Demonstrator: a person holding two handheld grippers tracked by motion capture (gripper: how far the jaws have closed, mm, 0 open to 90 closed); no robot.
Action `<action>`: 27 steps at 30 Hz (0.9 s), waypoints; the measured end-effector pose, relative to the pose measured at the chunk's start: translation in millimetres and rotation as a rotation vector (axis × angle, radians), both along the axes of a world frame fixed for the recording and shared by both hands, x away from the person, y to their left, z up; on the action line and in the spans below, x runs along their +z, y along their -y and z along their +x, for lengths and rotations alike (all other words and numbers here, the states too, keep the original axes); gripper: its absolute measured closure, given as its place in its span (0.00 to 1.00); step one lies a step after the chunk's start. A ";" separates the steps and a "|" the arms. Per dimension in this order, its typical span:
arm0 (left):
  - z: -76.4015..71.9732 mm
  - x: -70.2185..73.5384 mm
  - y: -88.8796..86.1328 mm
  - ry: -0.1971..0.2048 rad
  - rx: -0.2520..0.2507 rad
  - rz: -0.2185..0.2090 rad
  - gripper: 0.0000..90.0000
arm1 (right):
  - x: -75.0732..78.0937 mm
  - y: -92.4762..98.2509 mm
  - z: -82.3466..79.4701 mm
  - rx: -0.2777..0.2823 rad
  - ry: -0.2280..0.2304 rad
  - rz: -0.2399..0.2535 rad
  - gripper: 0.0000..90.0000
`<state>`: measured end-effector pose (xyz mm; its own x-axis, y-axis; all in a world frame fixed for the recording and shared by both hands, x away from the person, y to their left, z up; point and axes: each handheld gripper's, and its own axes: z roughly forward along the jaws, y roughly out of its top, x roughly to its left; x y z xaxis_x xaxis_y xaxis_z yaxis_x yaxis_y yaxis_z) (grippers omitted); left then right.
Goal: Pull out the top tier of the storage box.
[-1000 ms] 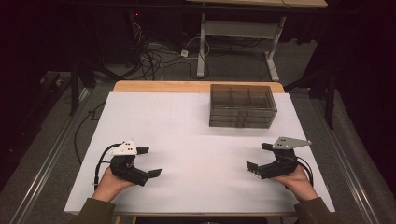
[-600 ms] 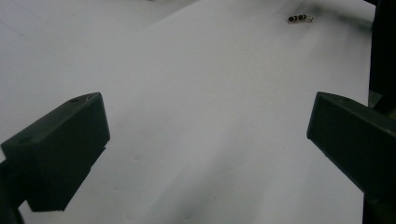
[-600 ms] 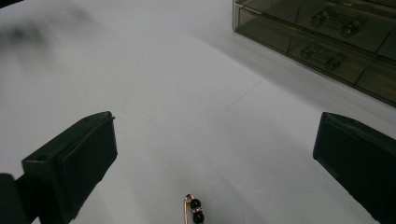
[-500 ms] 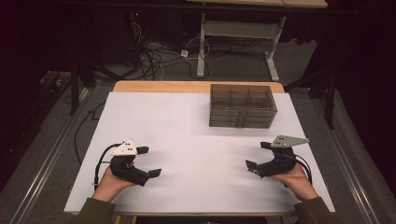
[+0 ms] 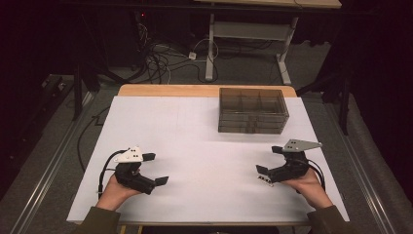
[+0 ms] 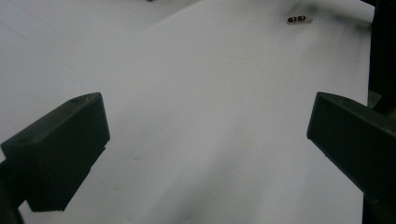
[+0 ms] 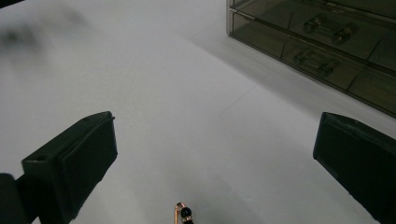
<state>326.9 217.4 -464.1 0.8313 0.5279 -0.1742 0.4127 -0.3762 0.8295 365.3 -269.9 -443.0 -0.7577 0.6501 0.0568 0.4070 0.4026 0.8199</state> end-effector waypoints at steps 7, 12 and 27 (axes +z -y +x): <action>0.1 -0.1 0.5 -0.002 -0.001 -0.003 0.00 | 0.8 0.3 3.6 -0.003 0.003 -0.003 0.01; 0.1 0.0 0.3 -0.002 0.000 -0.003 0.00 | 3.3 0.3 7.2 -0.009 0.008 -0.003 0.01; 0.2 -0.1 0.4 -0.002 -0.003 -0.004 0.00 | 5.7 -0.4 15.1 -0.014 0.013 -0.001 0.01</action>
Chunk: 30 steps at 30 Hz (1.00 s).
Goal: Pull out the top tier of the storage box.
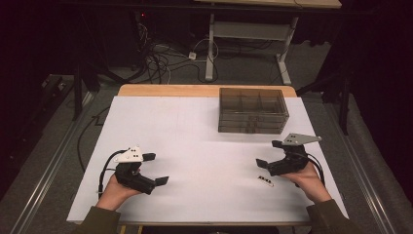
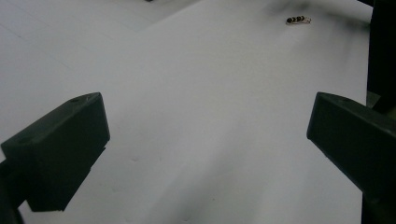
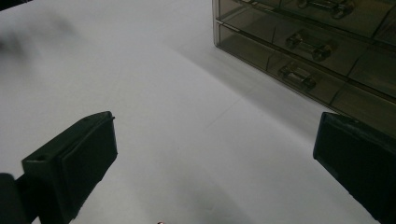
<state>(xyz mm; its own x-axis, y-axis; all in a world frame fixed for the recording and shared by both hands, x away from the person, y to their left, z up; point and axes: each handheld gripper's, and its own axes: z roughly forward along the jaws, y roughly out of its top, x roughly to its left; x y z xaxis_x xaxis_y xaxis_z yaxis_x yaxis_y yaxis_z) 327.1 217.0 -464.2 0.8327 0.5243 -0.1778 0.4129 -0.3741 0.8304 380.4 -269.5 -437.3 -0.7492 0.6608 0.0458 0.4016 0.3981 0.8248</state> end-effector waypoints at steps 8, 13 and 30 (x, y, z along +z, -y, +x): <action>0.1 -0.1 0.3 0.000 0.000 -0.002 0.00 | -0.7 1.2 3.1 -0.004 -0.005 0.005 0.01; 0.0 0.0 0.1 0.001 0.000 -0.002 0.00 | -0.7 1.2 5.6 -0.004 -0.006 0.005 0.01; -0.4 0.8 1.4 0.006 -0.004 -0.004 0.00 | 0.5 1.8 14.1 0.000 -0.024 0.007 0.01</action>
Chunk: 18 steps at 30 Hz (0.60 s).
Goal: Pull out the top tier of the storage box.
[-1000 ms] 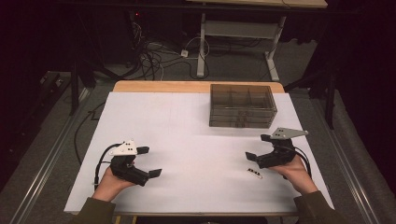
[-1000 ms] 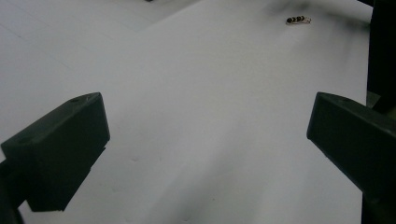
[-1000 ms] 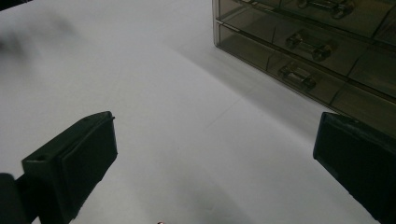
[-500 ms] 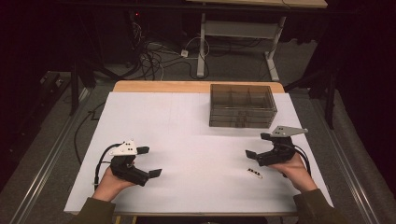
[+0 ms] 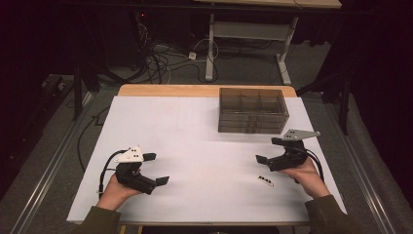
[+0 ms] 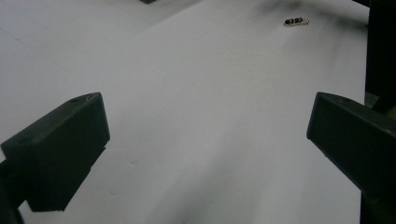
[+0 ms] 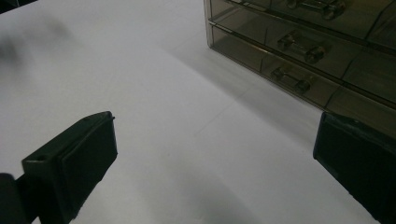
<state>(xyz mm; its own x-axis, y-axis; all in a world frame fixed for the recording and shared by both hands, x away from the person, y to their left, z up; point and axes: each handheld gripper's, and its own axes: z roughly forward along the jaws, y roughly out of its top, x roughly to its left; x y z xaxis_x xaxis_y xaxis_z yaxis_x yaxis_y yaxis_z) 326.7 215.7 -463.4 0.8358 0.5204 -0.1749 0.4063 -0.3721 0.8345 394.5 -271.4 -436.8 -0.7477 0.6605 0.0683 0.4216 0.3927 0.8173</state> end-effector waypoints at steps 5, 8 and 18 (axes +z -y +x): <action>-0.2 0.1 0.8 0.001 -0.003 0.000 0.00 | 2.0 0.6 2.3 -0.004 -0.002 -0.004 0.00; 0.0 0.1 1.3 0.001 -0.005 0.000 0.00 | 1.7 1.0 3.0 0.000 -0.005 -0.008 0.00; 0.4 -0.1 1.2 0.002 -0.001 -0.005 0.00 | 2.6 2.0 6.9 -0.007 -0.013 -0.017 0.01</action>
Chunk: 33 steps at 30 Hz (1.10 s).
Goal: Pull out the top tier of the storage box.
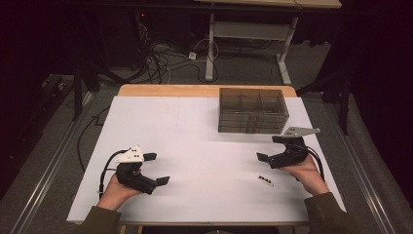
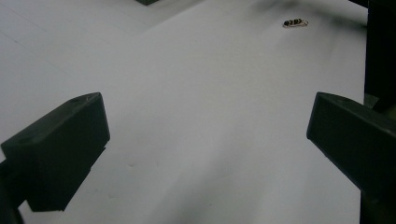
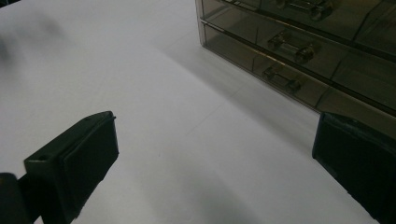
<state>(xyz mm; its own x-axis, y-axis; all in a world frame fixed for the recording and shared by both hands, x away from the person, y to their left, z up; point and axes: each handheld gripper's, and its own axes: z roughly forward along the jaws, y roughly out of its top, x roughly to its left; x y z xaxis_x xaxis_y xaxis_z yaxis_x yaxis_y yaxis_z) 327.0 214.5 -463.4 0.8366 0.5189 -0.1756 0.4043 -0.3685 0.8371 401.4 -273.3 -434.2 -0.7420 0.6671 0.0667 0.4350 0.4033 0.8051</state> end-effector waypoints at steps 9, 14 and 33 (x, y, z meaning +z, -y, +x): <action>0.0 -0.7 1.0 0.002 -0.005 0.003 0.00 | -1.2 0.7 3.9 0.002 -0.002 -0.005 0.02; 0.7 -1.0 1.1 0.000 -0.006 0.000 0.00 | -1.9 -0.2 6.2 0.000 -0.004 -0.003 0.02; 1.1 -0.9 0.3 -0.001 -0.004 -0.005 0.00 | 2.1 0.1 17.1 -0.007 0.010 0.009 0.04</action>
<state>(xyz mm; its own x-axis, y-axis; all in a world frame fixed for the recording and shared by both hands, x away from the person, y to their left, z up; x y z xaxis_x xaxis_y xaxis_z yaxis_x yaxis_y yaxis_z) 328.1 214.2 -464.3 0.8387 0.5144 -0.1790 0.4036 -0.3662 0.8384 418.4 -273.4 -432.1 -0.7376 0.6721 0.0652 0.4299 0.3931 0.8128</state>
